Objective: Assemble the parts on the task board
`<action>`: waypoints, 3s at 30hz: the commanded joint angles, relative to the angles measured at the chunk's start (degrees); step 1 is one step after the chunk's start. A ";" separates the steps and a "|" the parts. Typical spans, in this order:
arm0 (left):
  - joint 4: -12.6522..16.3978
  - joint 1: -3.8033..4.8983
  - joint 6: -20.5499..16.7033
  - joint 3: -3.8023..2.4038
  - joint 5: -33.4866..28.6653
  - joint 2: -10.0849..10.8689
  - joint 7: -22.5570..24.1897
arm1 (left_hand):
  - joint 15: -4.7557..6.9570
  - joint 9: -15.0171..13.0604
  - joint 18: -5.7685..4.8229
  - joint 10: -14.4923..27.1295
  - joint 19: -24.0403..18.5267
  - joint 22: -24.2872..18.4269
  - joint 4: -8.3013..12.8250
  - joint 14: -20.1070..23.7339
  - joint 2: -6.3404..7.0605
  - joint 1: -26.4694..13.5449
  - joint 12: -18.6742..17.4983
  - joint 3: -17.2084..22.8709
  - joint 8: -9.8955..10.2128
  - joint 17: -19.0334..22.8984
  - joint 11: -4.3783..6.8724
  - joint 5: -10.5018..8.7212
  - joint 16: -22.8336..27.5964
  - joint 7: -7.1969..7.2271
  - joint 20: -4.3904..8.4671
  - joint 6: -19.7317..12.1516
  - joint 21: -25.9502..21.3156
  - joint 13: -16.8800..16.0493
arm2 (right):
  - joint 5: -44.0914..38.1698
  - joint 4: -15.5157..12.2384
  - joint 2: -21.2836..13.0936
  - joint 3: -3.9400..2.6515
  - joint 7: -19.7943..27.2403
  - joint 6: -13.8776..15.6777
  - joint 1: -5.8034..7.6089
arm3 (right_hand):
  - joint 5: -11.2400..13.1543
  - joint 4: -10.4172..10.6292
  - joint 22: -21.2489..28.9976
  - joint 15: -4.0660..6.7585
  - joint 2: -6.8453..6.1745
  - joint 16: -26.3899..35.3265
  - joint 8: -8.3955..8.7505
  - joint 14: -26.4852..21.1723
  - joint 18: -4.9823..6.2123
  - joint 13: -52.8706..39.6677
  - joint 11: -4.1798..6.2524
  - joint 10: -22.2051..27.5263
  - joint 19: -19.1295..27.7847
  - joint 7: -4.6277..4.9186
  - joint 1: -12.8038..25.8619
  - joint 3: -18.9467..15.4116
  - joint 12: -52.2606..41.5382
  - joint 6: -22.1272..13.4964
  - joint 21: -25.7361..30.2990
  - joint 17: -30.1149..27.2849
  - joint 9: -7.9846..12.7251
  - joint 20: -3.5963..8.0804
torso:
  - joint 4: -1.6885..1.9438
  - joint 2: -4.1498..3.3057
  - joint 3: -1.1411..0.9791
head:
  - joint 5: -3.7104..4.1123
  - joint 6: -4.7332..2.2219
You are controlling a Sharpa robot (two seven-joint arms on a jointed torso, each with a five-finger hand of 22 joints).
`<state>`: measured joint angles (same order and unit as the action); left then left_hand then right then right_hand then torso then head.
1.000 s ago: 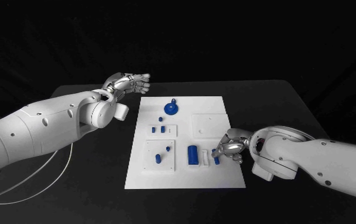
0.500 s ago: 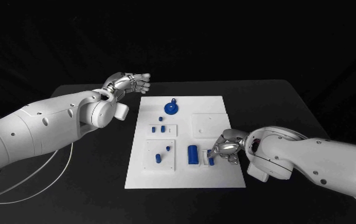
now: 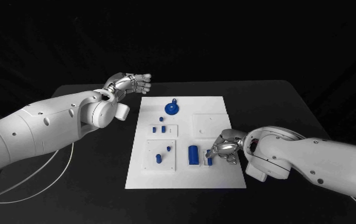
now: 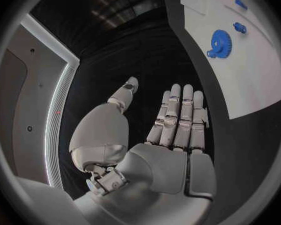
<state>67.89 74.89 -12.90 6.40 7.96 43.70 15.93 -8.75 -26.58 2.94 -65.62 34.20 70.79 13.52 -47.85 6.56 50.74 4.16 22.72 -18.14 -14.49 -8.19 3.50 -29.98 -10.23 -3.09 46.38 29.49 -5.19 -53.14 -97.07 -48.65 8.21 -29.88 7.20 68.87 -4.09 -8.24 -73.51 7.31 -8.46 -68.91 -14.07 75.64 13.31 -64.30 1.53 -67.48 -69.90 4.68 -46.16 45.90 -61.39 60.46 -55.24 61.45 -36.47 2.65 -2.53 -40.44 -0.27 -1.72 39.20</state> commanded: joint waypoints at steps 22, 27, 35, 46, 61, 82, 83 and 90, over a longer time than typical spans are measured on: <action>0.08 0.04 0.81 -0.03 -0.18 -0.04 0.19 | -0.19 0.09 1.10 0.37 0.21 0.11 0.00 0.03 -0.20 -0.31 0.03 -0.30 0.21 -0.13 -0.10 -0.37 0.42 -0.09 -0.09 -0.50 -0.24 0.11 | -0.13 0.16 0.66 0.01 0.79 -1.06 -0.05 | 1.19 1.40 0.32 0.33 -3.34 -0.05 0.21 0.16 1.69 -0.26 0.06 0.08 0.06 0.12 1.08 -3.28 0.38 0.01 -0.12 -0.14 -0.04 0.65 | -0.04 0.00 0.00 | -0.51 0.12; 0.07 0.04 0.87 -0.03 -0.18 -0.03 0.16 | -0.19 0.10 1.10 0.37 0.22 0.12 0.01 0.03 -0.20 -0.30 0.03 -0.31 0.21 -0.15 -0.10 -0.36 0.44 -0.10 -0.09 -0.51 -0.25 0.11 | -0.13 0.11 0.66 0.01 1.46 -0.94 -0.05 | 1.17 1.49 0.39 0.36 -4.08 -0.04 0.18 0.04 1.69 -0.36 0.07 0.22 0.24 0.09 2.21 -6.44 0.40 -0.19 -0.10 -0.11 -0.18 0.74 | -0.03 0.01 -0.01 | -0.51 0.14; 0.02 0.04 0.88 -0.03 -0.17 -0.01 0.15 | -0.19 0.10 1.10 0.37 0.22 0.14 0.02 0.03 -0.21 -0.30 0.03 -0.32 0.21 -0.18 -0.10 -0.37 0.46 -0.10 -0.09 -0.51 -0.27 0.11 | -0.13 -0.40 0.31 0.01 2.27 -1.06 -0.05 | 1.11 1.30 0.50 0.44 -4.17 -0.01 0.16 -0.09 1.69 -0.44 0.15 0.35 0.50 0.04 2.95 -9.45 0.44 -0.33 -0.02 -0.06 -0.33 0.95 | -0.01 0.00 -0.03 | -0.67 0.16; -0.01 0.04 0.91 -0.03 -0.17 0.03 0.12 | -0.19 0.10 1.10 0.37 0.23 0.16 0.04 0.02 -0.21 -0.29 0.03 -0.33 0.21 -0.22 -0.10 -0.37 0.49 -0.10 -0.09 -0.52 -0.29 0.12 | -1.13 -0.63 -0.28 0.00 2.50 -1.22 -0.05 | 1.06 1.14 0.54 0.48 -3.87 0.00 0.16 -0.11 1.69 -0.46 0.18 0.37 0.55 0.01 2.79 -9.92 0.47 -0.35 0.01 -0.05 -0.36 1.04 | -0.02 -0.01 -0.05 | -0.86 0.21; 0.05 0.05 0.84 -0.03 0.01 0.09 -0.09 | -0.19 0.10 1.11 0.36 0.24 0.19 0.09 0.01 -0.25 -0.21 0.04 -0.30 0.21 -0.27 -0.09 -0.35 0.52 -0.09 -0.08 -0.53 -0.32 0.12 | -4.90 -0.83 -0.54 0.01 1.81 -7.94 -0.06 | 0.75 -4.72 0.70 0.32 -2.75 0.16 0.27 -0.04 1.69 -0.54 0.05 0.37 0.72 0.13 -4.83 -8.42 0.55 -0.30 -0.04 -0.14 -0.25 0.92 | -0.05 0.02 -0.01 | -0.80 0.24; 0.07 0.05 0.95 -0.02 0.13 0.10 -0.20 | -0.19 0.10 1.11 0.35 0.26 0.24 0.12 -0.01 -0.27 -0.19 0.05 -0.32 0.19 -0.35 -0.09 -0.36 0.56 -0.10 -0.09 -0.52 -0.36 0.13 | -5.77 0.00 0.04 0.01 1.32 -7.74 -0.08 | 0.99 -2.85 0.97 0.33 -1.15 0.18 0.32 0.05 1.69 -0.50 0.08 0.21 0.61 0.10 -2.46 -9.45 0.65 0.02 0.00 -0.17 -0.05 0.59 | -0.01 0.01 -0.01 | -0.78 0.34; 0.08 0.05 0.96 -0.02 0.14 0.10 -0.20 | -0.19 0.10 1.11 0.35 0.26 0.24 0.12 -0.01 -0.27 -0.19 0.05 -0.32 0.19 -0.36 -0.09 -0.36 0.56 -0.09 -0.09 -0.52 -0.36 0.13 | -6.44 0.06 0.11 0.01 1.30 -7.76 -0.09 | 1.02 -2.52 1.00 0.33 -0.83 0.19 0.33 0.05 1.69 -0.50 0.09 0.20 0.62 0.10 -2.25 -9.36 0.66 0.03 0.01 -0.17 -0.03 0.58 | -0.03 0.02 -0.01 | -0.78 0.36; 0.05 0.05 1.04 -0.02 0.26 0.07 -0.25 | -0.19 0.10 1.11 0.36 0.26 0.26 0.15 -0.01 -0.25 -0.17 0.04 -0.32 0.19 -0.39 -0.09 -0.36 0.58 -0.10 -0.09 -0.52 -0.38 0.13 | -8.48 0.99 1.23 0.02 0.87 -8.55 -0.35 | 1.11 -1.67 1.04 0.38 0.65 0.14 0.37 0.05 1.69 -0.52 0.14 0.13 0.67 0.04 -3.72 -6.34 0.69 0.13 -0.06 -0.13 0.07 0.75 | -0.02 0.01 -0.04 | -0.85 0.46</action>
<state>67.85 74.90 -12.61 6.42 8.06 43.84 15.41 -8.75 -26.55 3.04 -65.62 34.20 70.97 13.52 -47.85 6.56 50.74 4.16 22.72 -18.14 -14.78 -8.19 3.50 -29.75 -10.43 -3.09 46.17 29.49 -5.12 -58.96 -96.50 -47.66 8.02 -28.40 0.11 68.86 -3.11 -9.88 -72.49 7.51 -8.11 -68.91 -13.92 75.63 13.26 -64.79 1.53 -67.47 -69.37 4.67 -49.51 39.33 -60.94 60.45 -55.23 61.34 -36.67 3.57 -2.55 -40.42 -0.27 -2.54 39.62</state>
